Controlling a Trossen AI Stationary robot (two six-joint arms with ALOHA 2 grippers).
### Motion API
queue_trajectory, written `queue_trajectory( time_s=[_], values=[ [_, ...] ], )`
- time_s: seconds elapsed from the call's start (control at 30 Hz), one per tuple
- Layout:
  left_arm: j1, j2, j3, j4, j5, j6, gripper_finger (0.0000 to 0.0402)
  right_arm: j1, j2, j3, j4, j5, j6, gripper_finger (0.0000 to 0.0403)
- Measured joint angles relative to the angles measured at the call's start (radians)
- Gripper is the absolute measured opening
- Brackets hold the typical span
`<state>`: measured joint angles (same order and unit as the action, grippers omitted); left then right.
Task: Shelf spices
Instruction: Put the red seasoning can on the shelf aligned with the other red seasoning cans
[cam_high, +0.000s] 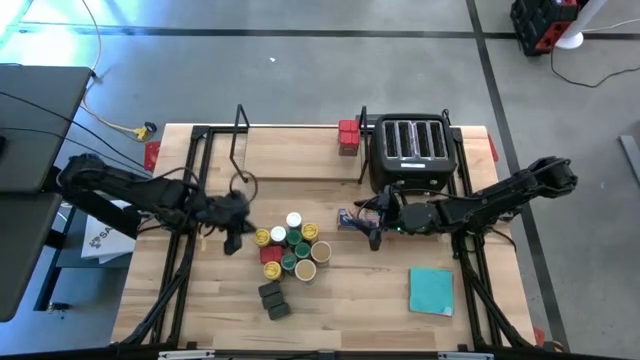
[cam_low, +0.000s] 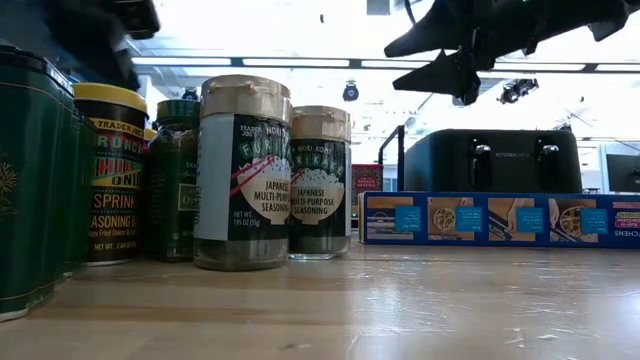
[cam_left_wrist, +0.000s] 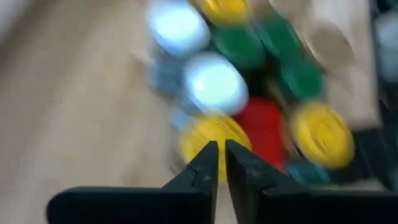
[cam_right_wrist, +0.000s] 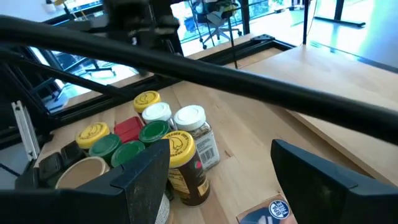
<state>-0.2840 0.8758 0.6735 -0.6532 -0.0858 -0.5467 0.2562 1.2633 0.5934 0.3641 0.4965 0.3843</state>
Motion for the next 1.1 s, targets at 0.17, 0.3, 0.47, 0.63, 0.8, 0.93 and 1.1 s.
queue_trajectory(
  time_s=[0.17,0.3,0.47,0.63,0.8,0.93,1.1],
  values=[
    [-0.211,0.087,0.001,-0.061,0.109,-0.229,0.0046,-0.009,0.000,0.000,0.000,0.011,-0.011,0.0275],
    [-0.361,0.199,0.000,-0.114,0.040,-0.452,0.0036,-0.024,0.000,0.000,0.000,0.018,-0.024,0.0275],
    [-0.445,0.341,-0.022,0.002,-0.114,-0.529,0.0031,-0.034,0.000,0.000,-0.002,0.018,-0.030,0.0275],
    [-0.443,0.437,-0.026,0.109,-0.233,-0.458,0.0059,-0.034,0.000,0.000,-0.021,0.018,-0.053,0.0275],
    [-0.439,0.471,-0.026,0.125,-0.340,-0.418,0.0125,-0.034,0.000,0.000,-0.025,0.017,-0.052,0.0275],
    [-0.415,0.473,-0.026,0.133,-0.391,-0.385,0.0189,-0.034,0.000,0.000,-0.027,0.017,-0.046,0.0275],
    [-0.380,0.473,-0.026,0.157,-0.397,-0.292,0.0254,-0.033,0.000,0.000,-0.027,0.016,-0.034,0.0275]
  ],
)
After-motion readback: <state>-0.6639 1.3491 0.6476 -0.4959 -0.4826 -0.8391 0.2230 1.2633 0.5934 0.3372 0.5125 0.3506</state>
